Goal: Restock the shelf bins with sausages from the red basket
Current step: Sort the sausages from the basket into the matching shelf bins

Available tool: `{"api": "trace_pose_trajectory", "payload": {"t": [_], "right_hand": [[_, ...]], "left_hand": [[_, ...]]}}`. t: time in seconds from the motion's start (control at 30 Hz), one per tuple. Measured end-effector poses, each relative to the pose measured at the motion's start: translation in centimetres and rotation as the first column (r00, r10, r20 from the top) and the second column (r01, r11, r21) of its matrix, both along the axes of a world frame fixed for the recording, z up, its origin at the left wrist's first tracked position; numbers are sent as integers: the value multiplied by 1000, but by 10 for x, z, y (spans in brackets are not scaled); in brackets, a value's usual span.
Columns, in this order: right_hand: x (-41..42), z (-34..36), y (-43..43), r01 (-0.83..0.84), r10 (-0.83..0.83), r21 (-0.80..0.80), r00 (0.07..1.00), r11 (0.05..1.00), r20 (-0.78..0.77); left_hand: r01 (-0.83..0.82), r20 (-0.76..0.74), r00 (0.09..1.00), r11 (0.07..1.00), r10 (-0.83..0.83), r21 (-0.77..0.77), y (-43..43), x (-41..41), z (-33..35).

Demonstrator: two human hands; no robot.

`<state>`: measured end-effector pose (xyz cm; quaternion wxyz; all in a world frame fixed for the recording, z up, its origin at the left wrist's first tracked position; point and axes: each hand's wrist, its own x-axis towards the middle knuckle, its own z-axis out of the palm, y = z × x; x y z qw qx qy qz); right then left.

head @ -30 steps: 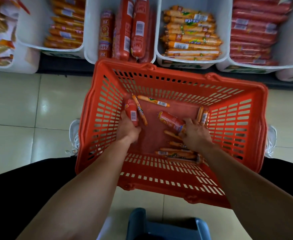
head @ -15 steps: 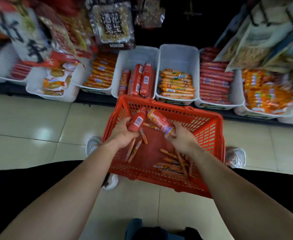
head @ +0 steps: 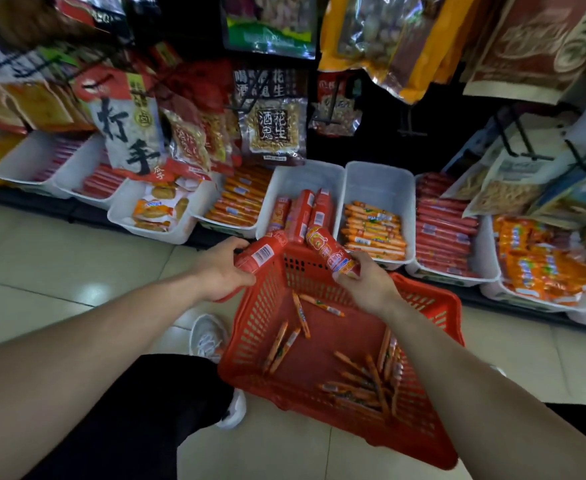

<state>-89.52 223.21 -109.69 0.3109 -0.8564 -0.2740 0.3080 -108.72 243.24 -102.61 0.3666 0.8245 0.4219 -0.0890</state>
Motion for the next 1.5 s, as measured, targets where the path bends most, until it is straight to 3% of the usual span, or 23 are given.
{"api": "trace_pose_trajectory", "payload": {"t": [0.13, 0.33, 0.57, 0.87, 1.23, 1.33, 1.5], "right_hand": [[8, -23, 54, 69, -69, -21, 997, 997, -22], [21, -55, 151, 132, -131, 21, 990, 991, -41], [17, -74, 233, 309, -304, 24, 946, 951, -113], [15, -76, 159, 108, -109, 23, 993, 994, 50], [41, -86, 88, 28, -25, -10, 986, 1000, 165], [45, -90, 84, 35, -29, -28, 982, 999, 186], [40, -91, 83, 44, -34, -54, 985, 998, 172]], "left_hand": [[-78, 13, 997, 997, 78, -8, 20, 10, -13], [-163, 178, 968, 984, 175, -78, 55, 18, -30], [-307, 261, 906, 942, 333, -135, 88, 20, -45], [-364, 211, 902, 926, 376, -97, 84, 45, -70], [-322, 284, 894, 938, 345, -126, 86, 169, -140], [-240, 269, 933, 971, 237, -24, 90, 192, -155], [-109, 87, 992, 982, 96, 152, 86, 197, -170]]}}
